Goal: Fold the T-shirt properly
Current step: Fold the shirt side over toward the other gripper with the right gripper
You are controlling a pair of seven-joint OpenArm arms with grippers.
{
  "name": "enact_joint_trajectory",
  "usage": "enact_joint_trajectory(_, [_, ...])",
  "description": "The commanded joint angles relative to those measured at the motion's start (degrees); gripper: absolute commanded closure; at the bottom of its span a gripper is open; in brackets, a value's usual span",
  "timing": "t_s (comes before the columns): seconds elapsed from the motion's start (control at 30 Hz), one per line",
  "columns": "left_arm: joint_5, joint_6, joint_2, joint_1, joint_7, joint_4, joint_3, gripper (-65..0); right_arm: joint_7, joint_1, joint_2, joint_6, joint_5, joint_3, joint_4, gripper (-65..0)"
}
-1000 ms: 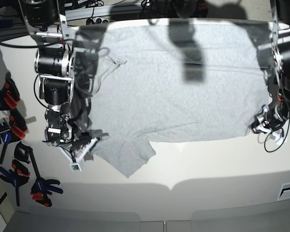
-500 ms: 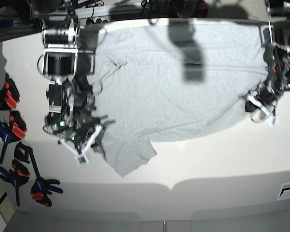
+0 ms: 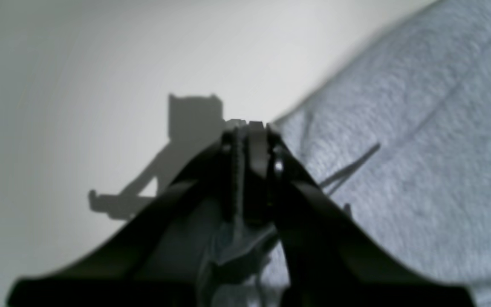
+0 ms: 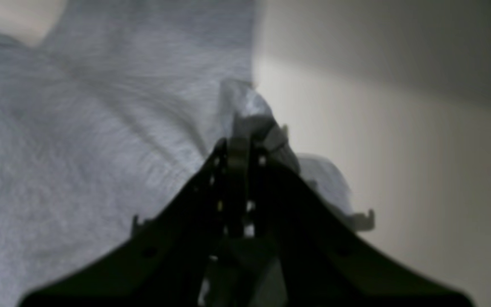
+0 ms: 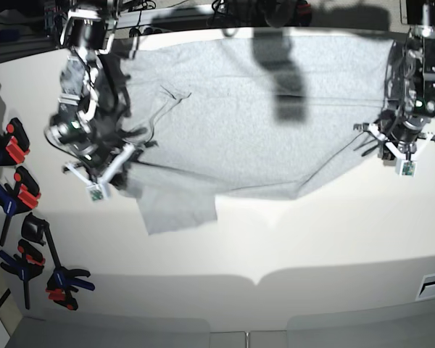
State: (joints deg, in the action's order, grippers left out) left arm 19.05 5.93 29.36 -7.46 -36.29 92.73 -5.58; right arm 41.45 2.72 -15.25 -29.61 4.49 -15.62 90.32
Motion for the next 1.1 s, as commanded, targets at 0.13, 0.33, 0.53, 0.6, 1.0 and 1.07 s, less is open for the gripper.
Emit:
enact_joint_trajectory(0.13, [-4.4,-0.4,1.0,-3.6,-3.4,11.1,-0.4,0.0,0.3,-2.8,-0.8,0.0,4.9,-3.5,5.2,0.0])
enact_joint_trajectory(0.33, [-10.2,-0.4,1.0,-5.8,-11.0,19.5,-0.4,0.0,4.0,-4.7,-0.8,0.0,4.7,-3.5,5.4,0.0])
enact_joint_trajectory(0.53, [-10.1,-0.4,1.0,-5.9,-22.0,20.2,-0.4,0.0,15.3,-4.7,-0.8,0.1,4.6,-3.5,5.4,0.0])
enact_joint_trajectory(0.6, [-10.1,-0.4,1.0,-5.9,-22.4,20.2,-0.4,0.0,15.6,-4.7,-0.8,0.7,4.6,-3.5,5.4,0.0])
enact_joint_trajectory(1.0, [-10.0,-0.4,1.0,-5.9,-20.7,20.2,-0.4,0.0,15.6,-3.7,-0.8,1.0,9.6,-3.5,5.4,-25.2])
enact_joint_trajectory(1.07, [-10.0,-0.4,1.0,-5.9,-20.7,20.2,-0.4,0.0,16.1,-2.4,-0.8,1.0,9.7,-3.5,5.4,-25.2])
